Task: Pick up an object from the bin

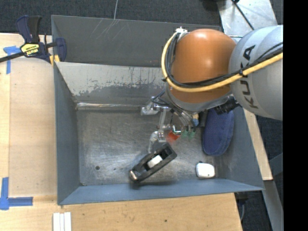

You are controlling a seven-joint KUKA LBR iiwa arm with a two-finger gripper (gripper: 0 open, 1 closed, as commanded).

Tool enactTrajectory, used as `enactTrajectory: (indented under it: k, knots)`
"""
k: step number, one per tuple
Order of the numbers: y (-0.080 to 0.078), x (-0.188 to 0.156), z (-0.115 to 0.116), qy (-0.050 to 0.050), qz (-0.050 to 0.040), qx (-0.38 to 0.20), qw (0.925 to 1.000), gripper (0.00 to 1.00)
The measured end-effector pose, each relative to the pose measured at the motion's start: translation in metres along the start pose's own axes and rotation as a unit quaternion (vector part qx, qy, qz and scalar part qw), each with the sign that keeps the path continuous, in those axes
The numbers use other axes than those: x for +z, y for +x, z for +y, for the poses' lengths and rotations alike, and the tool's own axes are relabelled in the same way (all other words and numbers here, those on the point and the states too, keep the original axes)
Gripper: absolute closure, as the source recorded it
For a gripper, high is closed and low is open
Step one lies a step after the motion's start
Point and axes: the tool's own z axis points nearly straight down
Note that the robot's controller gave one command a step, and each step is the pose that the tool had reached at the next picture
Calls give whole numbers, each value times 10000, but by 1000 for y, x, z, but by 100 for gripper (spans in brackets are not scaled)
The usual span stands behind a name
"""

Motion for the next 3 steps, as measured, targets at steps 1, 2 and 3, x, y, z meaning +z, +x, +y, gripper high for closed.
enactTrajectory:
  k: [1, 2, 3]
  knots:
    - [26, 158, -44, -4, -53, -1477, 9890, 0]
    - [5, 134, -39, 0, -30, -2482, 9687, 0]
    - [-14, 138, -58, 6, -25, -3864, 9223, 0]
